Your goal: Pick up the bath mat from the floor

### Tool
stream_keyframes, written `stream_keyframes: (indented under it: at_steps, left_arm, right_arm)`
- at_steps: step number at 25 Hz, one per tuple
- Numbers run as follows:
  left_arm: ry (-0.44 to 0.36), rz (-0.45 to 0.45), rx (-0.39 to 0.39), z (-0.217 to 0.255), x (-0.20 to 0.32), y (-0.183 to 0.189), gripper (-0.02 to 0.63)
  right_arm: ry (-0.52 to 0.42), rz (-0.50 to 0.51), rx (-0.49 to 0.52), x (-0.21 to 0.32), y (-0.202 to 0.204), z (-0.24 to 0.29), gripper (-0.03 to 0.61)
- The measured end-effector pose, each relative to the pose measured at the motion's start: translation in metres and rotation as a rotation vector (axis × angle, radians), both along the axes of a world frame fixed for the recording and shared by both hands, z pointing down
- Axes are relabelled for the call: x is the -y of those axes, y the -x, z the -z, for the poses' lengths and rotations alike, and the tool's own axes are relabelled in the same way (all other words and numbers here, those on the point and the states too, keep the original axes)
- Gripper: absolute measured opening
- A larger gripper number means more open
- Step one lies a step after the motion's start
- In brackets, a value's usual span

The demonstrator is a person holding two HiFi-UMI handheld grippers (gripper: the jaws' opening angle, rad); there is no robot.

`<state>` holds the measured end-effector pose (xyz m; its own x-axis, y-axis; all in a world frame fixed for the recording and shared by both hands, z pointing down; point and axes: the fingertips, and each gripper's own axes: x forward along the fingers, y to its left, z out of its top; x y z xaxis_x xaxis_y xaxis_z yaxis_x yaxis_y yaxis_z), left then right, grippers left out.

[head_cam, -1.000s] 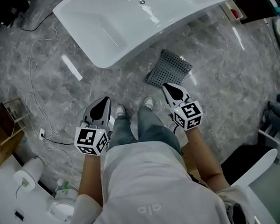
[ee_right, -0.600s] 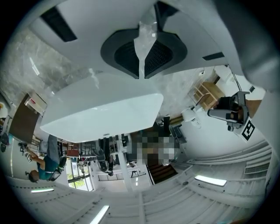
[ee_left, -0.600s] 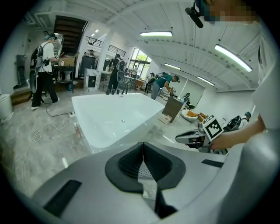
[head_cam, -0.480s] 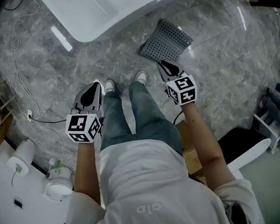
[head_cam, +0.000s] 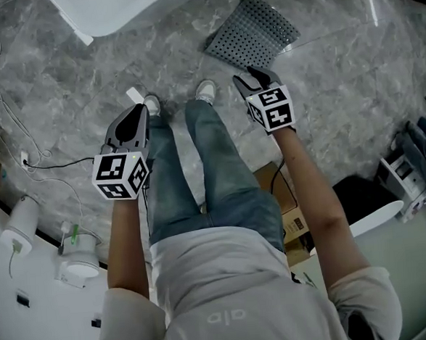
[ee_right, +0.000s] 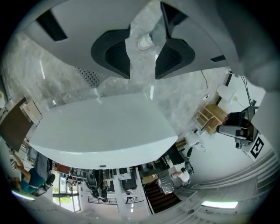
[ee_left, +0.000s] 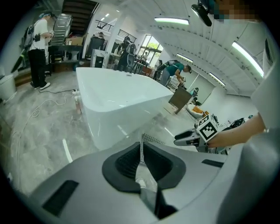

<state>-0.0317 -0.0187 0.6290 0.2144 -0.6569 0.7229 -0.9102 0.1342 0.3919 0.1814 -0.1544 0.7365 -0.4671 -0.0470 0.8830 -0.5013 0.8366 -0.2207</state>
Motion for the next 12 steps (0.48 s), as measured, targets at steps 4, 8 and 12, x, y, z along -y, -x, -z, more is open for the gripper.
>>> stream_keyframes:
  at_steps: [4, 8, 12]
  left_arm:
    - [0.056, 0.029, -0.026, -0.059, -0.01, 0.001, 0.018]
    - [0.105, 0.063, -0.046, -0.113, -0.026, 0.002, 0.02]
    - [0.142, 0.065, -0.069, -0.167, -0.032, -0.001, 0.053]
  right_arm:
    - [0.019, 0.047, -0.056, -0.001, -0.003, -0.059, 0.23]
    - [0.047, 0.045, -0.103, -0.002, -0.007, -0.118, 0.264]
    - [0.079, 0.06, -0.137, -0.006, -0.011, -0.182, 0.273]
